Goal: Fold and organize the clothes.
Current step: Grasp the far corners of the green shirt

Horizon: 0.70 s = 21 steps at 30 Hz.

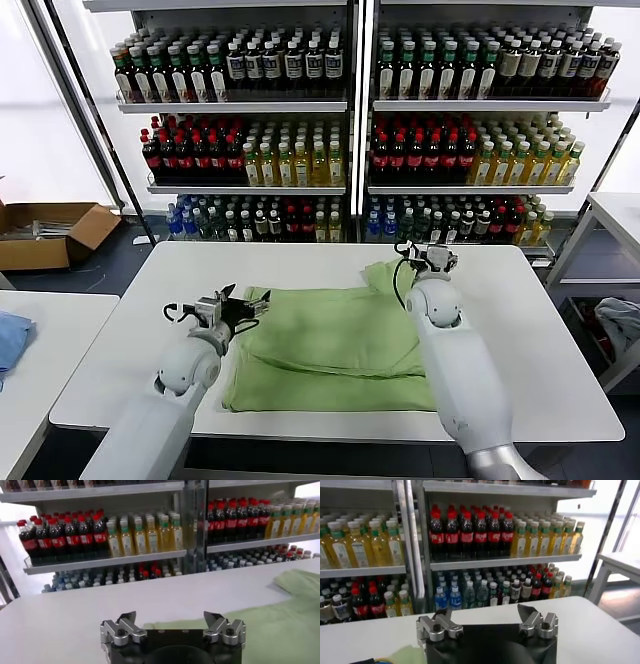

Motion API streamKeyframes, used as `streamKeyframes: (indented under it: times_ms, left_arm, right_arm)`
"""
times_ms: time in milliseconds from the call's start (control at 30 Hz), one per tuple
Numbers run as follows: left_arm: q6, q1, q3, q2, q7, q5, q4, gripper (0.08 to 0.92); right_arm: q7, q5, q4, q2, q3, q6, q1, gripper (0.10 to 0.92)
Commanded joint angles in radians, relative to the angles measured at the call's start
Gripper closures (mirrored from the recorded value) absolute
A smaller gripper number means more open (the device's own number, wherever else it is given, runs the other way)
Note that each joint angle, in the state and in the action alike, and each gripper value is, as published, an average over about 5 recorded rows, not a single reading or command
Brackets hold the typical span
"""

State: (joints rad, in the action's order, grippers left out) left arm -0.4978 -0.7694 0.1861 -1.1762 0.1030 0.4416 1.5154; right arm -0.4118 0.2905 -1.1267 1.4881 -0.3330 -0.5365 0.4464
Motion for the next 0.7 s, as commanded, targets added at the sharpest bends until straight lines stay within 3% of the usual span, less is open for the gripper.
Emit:
streamKeyframes:
  times_ms: [33, 700]
  left_arm:
    - [0.012, 0.193, -0.051, -0.040, -0.014, 0.000, -0.290, 0.177]
    - [0.016, 0.191, -0.053, -0.084, -0.017, -0.028, -0.350, 0.177]
  right_arm:
    - [0.059, -0.055, 0.340, 0.082, -0.010, 0.047, -0.158, 0.203]
    - [0.086, -0.075, 0.484, 0.089, -0.019, 0.092, -0.186, 0.203]
